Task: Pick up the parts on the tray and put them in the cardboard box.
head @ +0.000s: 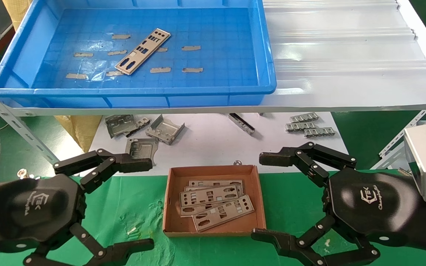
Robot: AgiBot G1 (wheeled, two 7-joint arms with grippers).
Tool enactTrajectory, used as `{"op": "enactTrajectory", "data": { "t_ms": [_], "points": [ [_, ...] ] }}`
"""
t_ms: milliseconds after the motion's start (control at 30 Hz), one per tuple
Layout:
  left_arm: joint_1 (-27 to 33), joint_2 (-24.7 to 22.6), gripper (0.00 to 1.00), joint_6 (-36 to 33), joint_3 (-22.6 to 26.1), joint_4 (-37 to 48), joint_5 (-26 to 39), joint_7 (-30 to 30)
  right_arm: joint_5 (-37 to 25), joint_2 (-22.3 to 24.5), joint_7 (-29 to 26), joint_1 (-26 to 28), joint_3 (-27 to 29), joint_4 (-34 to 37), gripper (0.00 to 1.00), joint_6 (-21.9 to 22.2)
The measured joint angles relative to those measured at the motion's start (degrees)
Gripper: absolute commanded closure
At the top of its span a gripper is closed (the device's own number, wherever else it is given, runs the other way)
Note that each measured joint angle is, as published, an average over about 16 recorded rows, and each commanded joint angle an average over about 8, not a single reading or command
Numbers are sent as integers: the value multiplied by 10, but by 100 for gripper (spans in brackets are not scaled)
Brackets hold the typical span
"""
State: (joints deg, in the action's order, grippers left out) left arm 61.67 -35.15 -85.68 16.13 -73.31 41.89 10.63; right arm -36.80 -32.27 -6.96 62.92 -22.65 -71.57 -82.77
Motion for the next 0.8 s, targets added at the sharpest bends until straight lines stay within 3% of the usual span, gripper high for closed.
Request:
{"op": "enactTrajectory", "data": {
  "t_ms": [800],
  "points": [
    [0,0,0,0,0,0,0,0,0,0,0,0,0,0,0,0]
  ]
}}
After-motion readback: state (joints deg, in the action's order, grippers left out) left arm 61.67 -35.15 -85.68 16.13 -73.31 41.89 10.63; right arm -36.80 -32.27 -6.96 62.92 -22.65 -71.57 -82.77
